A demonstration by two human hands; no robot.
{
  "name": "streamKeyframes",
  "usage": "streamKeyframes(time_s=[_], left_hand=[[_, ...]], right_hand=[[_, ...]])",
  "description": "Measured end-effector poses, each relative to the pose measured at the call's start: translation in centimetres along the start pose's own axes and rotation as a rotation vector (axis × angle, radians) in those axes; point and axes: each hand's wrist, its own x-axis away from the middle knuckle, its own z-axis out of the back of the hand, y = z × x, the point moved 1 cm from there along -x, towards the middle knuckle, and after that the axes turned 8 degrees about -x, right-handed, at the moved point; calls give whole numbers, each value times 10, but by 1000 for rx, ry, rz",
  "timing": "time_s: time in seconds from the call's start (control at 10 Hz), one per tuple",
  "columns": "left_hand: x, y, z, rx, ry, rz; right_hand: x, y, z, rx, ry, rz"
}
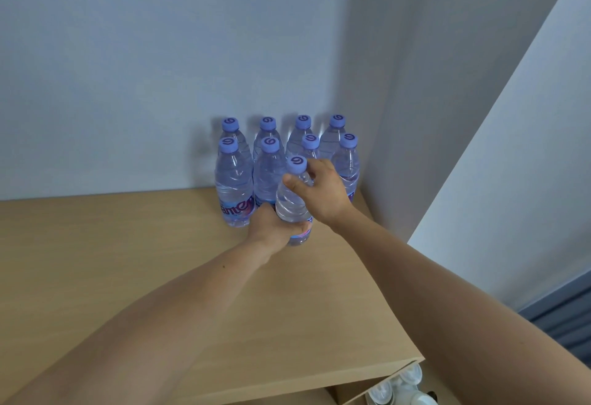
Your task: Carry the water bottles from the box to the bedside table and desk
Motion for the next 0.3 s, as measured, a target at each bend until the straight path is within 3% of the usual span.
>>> streamKeyframes(time_s=[0.3], left_hand=[[9,18,11,-29,-48,70]], right_hand=[[8,-16,12,32,-80,-193]])
